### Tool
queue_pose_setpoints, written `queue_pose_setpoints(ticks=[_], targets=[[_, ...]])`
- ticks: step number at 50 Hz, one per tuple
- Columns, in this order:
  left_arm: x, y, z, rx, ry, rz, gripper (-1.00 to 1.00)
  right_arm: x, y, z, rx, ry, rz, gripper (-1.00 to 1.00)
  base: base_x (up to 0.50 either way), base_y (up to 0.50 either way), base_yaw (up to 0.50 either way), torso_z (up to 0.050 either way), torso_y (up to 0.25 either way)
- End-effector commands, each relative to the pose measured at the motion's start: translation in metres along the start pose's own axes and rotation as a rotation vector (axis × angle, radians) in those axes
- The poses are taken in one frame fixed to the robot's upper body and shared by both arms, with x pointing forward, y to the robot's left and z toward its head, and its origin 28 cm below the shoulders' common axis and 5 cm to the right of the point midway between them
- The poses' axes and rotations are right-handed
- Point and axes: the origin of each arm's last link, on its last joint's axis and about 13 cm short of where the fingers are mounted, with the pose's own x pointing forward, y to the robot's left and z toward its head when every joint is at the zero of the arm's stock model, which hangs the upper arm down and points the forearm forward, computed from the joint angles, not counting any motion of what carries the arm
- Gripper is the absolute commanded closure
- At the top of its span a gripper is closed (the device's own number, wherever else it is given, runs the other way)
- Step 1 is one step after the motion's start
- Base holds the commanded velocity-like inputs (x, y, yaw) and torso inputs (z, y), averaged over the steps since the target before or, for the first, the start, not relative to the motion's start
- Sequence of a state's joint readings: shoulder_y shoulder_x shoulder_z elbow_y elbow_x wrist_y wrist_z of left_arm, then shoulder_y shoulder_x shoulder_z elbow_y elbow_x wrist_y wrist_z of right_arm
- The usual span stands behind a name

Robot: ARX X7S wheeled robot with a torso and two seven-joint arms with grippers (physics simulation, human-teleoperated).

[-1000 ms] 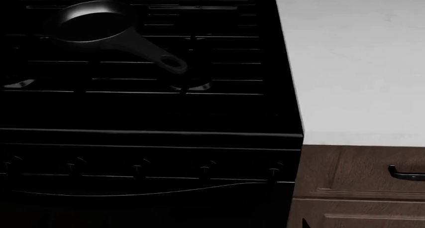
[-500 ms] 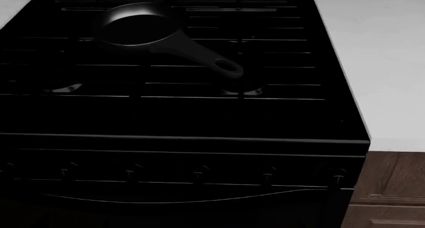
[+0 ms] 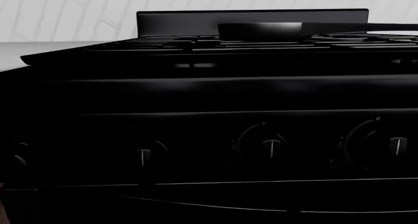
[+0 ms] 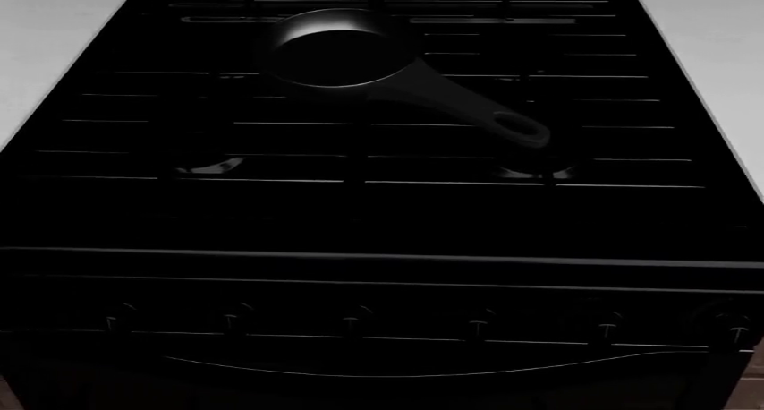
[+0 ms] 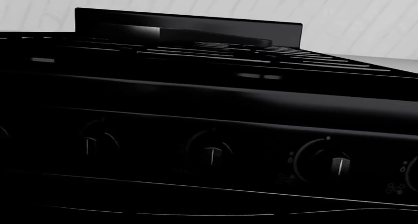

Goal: Turn on the center burner of the stove.

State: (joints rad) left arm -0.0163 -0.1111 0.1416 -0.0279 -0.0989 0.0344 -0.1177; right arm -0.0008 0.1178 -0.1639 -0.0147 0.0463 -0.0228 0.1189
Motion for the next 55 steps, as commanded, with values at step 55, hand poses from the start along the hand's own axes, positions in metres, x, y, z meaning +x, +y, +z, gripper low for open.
queue_pose_setpoints(ticks=[55], targets=[[0.000, 0.001, 0.001, -0.008, -0.014, -0.006, -1.00, 0.036, -0.013, -0.005, -0.050, 0.111, -0.056, -1.00, 0.00, 0.03, 0.00, 0.000, 0.000]])
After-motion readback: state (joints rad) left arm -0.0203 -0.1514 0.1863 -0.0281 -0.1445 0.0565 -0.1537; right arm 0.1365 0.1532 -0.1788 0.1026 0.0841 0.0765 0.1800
